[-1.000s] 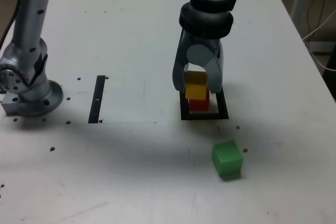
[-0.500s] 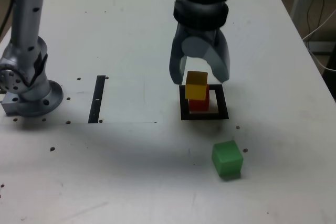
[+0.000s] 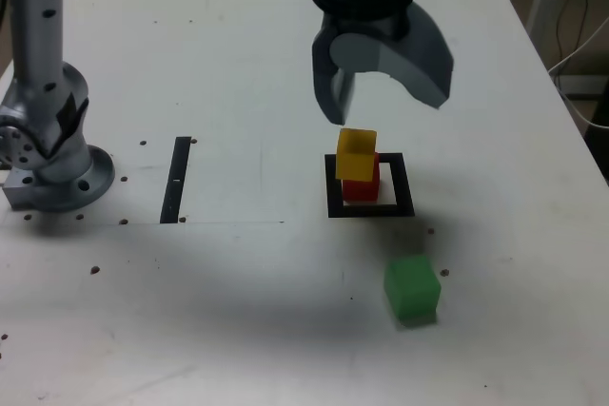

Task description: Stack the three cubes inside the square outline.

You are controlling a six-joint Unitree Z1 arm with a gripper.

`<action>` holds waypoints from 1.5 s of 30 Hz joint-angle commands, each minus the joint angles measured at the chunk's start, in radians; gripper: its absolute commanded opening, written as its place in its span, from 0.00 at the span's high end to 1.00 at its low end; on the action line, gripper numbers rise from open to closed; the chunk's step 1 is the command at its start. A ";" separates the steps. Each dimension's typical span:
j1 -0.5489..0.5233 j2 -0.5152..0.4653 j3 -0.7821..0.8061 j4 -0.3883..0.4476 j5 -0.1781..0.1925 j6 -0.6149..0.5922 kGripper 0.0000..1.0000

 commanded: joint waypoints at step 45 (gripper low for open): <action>-0.291 0.315 -0.196 0.038 0.048 0.475 0.01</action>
